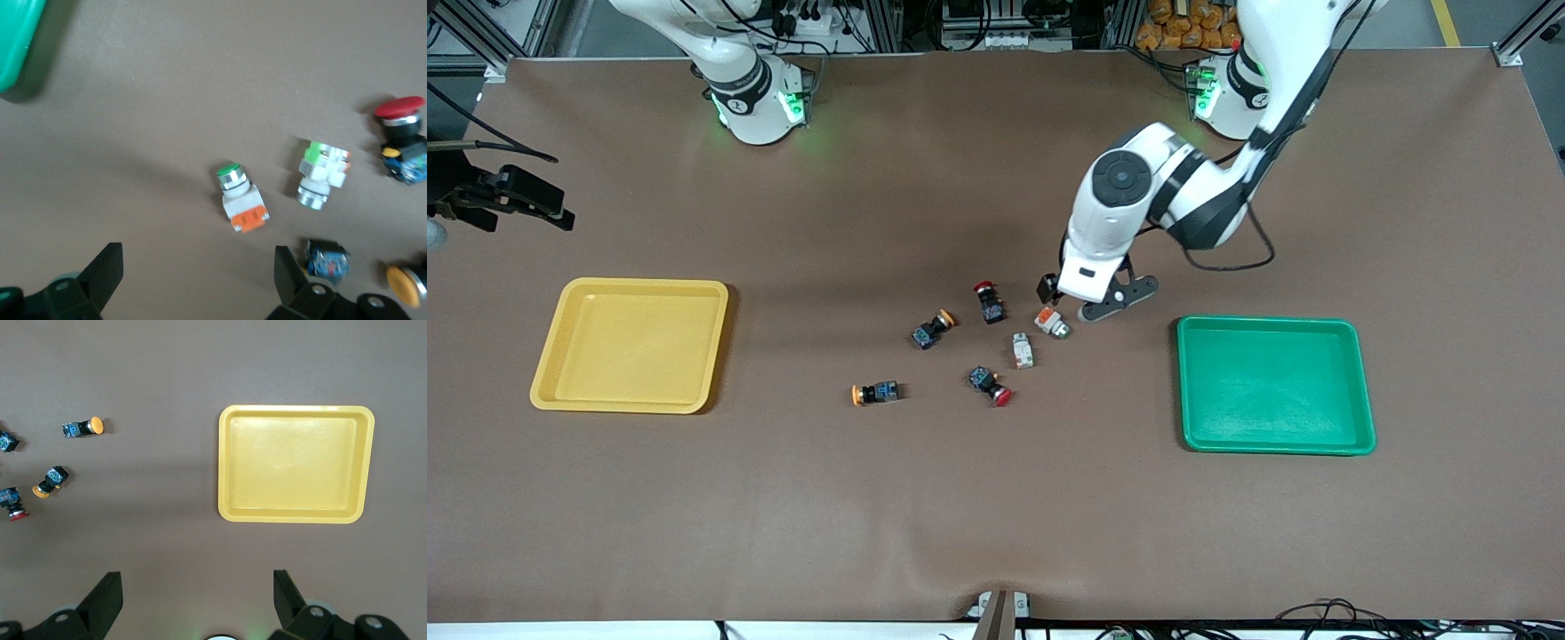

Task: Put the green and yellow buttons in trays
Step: 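Grasp the green button with the left gripper while the right gripper reaches out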

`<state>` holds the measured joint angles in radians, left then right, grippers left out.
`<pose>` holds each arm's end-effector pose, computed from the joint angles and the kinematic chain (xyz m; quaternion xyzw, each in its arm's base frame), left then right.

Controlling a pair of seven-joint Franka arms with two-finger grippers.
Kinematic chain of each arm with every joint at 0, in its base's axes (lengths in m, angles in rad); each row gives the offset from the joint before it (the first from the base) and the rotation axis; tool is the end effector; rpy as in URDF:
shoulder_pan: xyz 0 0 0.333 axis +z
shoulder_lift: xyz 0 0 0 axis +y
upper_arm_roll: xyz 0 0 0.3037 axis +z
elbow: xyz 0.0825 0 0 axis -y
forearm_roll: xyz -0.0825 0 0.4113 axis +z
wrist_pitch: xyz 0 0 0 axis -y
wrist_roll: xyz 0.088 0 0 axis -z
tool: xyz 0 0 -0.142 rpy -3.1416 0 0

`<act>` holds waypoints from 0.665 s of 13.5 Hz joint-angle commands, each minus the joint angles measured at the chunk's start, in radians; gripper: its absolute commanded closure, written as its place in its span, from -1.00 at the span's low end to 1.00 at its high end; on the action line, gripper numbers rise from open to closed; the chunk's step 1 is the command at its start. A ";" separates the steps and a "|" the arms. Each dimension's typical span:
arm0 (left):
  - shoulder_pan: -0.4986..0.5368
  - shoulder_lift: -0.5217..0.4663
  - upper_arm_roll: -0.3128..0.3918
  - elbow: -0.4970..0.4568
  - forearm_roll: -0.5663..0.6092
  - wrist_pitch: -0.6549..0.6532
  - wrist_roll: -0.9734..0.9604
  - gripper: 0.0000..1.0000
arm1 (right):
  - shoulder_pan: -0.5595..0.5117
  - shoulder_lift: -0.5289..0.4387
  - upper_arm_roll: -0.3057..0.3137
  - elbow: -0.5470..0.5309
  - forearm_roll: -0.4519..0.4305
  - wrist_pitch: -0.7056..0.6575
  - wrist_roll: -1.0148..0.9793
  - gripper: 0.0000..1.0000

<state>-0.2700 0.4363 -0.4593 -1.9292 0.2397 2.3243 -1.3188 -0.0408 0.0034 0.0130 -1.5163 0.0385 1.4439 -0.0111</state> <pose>0.4844 -0.4156 0.2188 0.9731 0.2300 -0.0017 0.0097 0.5670 -0.0099 0.5917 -0.9991 0.0066 0.0375 0.0199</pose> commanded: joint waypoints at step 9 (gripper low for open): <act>-0.064 0.211 0.007 0.116 0.087 0.023 -0.261 -0.88 | -0.011 -0.002 0.010 0.004 0.001 -0.007 -0.003 -1.00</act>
<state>-0.3235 0.6318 -0.4580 -1.8269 0.2977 2.3359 -1.5352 -0.0408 0.0034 0.0136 -1.5163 0.0385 1.4438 -0.0111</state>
